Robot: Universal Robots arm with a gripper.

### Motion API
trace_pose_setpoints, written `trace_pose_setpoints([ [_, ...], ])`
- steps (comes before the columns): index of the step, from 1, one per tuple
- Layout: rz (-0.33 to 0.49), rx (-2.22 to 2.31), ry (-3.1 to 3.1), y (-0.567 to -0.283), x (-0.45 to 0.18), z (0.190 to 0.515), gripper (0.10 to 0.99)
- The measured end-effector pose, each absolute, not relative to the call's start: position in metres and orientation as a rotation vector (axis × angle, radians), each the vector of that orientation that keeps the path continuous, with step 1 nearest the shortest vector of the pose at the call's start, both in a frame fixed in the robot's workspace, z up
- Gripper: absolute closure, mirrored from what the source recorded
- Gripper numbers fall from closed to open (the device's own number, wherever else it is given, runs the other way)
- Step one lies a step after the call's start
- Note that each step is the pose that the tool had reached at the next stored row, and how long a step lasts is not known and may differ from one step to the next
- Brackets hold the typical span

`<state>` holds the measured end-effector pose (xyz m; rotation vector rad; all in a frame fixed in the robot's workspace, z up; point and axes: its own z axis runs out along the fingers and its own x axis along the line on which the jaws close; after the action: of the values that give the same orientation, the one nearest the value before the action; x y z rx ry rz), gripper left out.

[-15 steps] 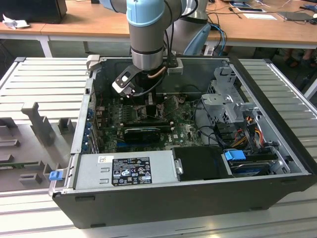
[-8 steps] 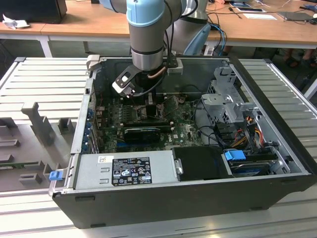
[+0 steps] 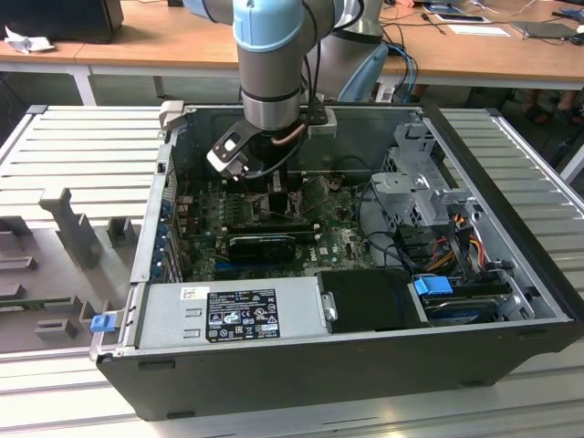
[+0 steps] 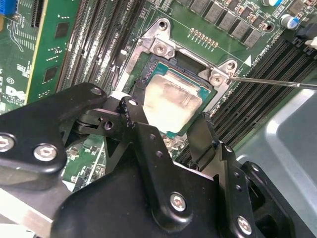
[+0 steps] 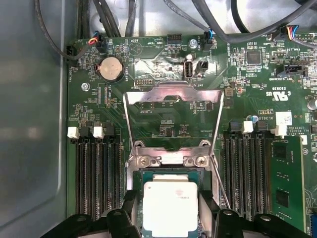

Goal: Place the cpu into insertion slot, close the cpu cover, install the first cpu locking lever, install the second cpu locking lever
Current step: 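Place the cpu into insertion slot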

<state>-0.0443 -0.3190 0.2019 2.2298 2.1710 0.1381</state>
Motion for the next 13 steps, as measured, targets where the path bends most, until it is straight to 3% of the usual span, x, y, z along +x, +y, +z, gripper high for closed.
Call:
trace_pose_setpoints([
  [13,0.101,2.212,2.157,-0.3195,-0.0441,0.2014,0.482],
])
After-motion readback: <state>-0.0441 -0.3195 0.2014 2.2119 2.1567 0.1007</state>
